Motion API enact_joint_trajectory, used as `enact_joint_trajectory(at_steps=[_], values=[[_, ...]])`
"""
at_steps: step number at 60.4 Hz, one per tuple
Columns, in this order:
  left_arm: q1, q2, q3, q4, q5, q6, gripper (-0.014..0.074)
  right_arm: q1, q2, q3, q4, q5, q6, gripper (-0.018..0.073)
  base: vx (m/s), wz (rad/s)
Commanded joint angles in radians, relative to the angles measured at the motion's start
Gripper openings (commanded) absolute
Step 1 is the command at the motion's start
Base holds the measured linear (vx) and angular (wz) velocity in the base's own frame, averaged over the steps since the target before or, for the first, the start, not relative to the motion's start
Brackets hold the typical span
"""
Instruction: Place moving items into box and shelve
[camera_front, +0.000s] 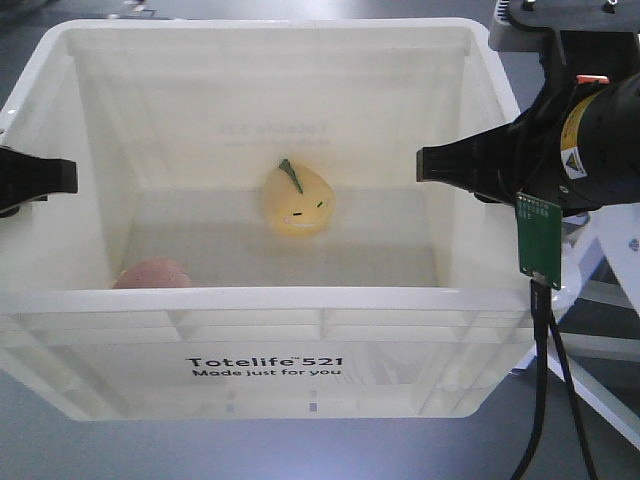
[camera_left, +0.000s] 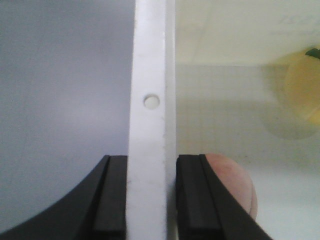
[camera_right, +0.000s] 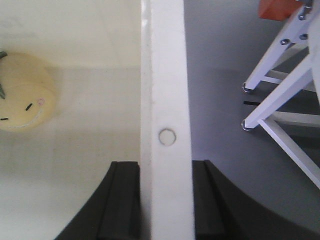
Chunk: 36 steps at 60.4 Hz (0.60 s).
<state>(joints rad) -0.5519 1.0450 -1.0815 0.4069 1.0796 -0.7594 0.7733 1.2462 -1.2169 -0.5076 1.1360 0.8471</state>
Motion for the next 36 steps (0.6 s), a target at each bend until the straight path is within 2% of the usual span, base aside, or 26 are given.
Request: enact_joint_trajectory(at_steps=[1, 36], values=[[-0.005, -0.027, -0.041, 0.096, -0.067, -0.009, 0.0143, -0.002, -0.041, -0.04, -0.12, -0.068, -0.006, 0.0049, -0.17, 0.65], [-0.005, -0.027, -0.041, 0.096, -0.067, -0.009, 0.0143, -0.002, -0.041, -0.04, -0.12, -0.066, -0.006, 0.0049, -0.17, 0.67]])
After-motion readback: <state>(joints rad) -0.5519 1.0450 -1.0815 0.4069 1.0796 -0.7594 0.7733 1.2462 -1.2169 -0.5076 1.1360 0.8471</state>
